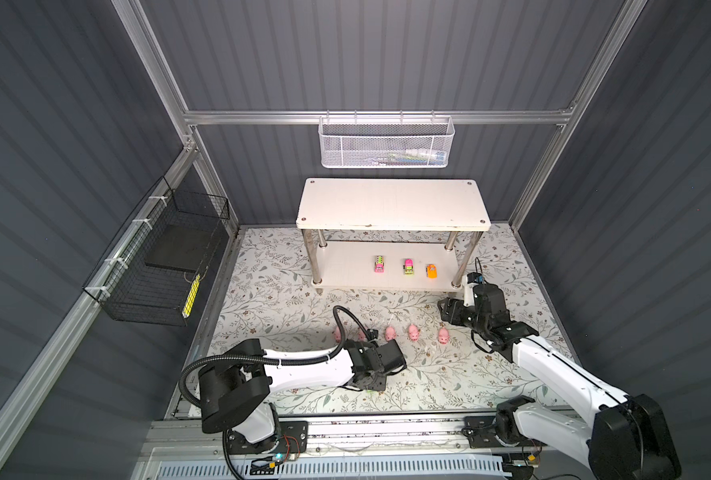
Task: Place and organize the plastic toys onto the shelf
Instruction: 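Lower the left gripper around the orange-and-green toy car, then close the left gripper on the orange-and-green car and lift it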
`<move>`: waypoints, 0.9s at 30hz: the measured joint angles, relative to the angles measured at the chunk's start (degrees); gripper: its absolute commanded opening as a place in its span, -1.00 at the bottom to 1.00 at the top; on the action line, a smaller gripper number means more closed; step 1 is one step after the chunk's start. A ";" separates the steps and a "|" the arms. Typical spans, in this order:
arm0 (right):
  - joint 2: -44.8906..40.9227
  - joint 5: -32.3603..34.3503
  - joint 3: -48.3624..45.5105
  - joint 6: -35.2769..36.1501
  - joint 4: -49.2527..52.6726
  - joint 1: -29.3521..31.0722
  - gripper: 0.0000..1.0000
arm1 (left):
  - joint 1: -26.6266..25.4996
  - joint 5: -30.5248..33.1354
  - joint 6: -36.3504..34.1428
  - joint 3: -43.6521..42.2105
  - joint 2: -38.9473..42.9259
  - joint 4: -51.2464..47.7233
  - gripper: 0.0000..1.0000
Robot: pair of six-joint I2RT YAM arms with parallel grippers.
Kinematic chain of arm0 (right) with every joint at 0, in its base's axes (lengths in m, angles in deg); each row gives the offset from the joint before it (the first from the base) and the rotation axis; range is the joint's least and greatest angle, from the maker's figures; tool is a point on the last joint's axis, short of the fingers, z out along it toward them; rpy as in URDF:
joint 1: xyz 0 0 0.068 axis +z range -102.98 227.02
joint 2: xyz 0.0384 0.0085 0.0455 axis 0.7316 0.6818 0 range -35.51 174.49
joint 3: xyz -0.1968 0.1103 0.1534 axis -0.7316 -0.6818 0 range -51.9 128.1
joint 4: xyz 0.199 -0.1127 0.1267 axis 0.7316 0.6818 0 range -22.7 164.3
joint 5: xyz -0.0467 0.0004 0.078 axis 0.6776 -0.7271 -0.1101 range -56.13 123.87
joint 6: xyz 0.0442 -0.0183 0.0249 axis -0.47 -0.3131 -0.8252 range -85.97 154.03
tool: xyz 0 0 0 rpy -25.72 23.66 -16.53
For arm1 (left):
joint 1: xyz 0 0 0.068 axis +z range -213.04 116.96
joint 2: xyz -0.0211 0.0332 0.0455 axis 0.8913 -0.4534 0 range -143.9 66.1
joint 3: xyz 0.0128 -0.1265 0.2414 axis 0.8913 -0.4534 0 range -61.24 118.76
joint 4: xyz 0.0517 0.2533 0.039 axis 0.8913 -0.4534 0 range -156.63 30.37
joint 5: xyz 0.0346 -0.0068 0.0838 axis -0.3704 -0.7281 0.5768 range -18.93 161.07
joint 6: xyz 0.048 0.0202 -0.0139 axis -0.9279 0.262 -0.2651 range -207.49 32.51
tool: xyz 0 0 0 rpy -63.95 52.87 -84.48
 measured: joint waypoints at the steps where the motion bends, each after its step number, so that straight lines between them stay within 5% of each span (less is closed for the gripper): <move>1: 0.00 -0.02 0.00 -0.02 -0.02 0.00 0.52 | 0.00 0.04 -0.22 0.04 0.00 -0.11 -0.34; 16: 0.00 -0.22 0.00 -0.02 -0.37 0.00 0.52 | 1.51 4.07 -13.35 3.39 -1.07 -1.68 -0.36; 27: 0.00 -0.46 0.00 -0.02 -0.37 -0.04 0.53 | 3.30 5.14 -17.29 3.28 -1.27 0.15 0.14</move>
